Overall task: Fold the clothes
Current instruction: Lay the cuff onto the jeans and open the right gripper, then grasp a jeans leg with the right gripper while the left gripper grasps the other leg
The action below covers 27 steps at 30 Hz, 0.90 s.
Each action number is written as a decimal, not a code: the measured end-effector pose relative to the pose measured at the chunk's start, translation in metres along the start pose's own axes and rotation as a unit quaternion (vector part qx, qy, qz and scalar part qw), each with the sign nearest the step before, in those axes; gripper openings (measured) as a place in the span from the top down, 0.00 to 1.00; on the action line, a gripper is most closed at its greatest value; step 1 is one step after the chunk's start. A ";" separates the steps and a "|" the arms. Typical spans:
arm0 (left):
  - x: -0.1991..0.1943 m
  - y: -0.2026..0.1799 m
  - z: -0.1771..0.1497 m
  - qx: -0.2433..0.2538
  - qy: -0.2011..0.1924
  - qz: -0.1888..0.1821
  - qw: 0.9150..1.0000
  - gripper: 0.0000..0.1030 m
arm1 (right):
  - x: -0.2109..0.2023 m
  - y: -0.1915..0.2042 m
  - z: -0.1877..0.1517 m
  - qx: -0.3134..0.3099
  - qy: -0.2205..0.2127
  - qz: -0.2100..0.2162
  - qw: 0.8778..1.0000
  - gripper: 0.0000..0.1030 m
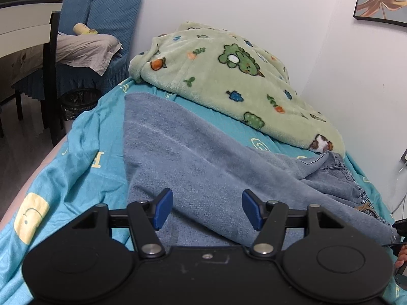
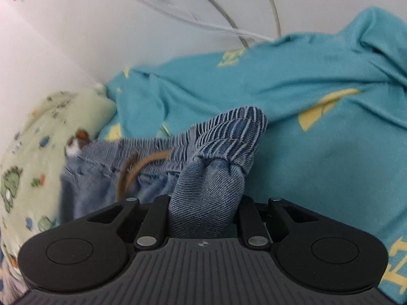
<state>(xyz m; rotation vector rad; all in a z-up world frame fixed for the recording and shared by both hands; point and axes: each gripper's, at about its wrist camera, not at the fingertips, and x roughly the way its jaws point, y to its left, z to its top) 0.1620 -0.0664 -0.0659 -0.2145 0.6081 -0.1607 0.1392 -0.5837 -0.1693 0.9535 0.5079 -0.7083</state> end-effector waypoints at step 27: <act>-0.016 0.001 0.008 0.045 0.010 0.003 0.999 0.44 | -0.085 0.184 -0.159 -0.348 0.031 0.236 0.907 0.34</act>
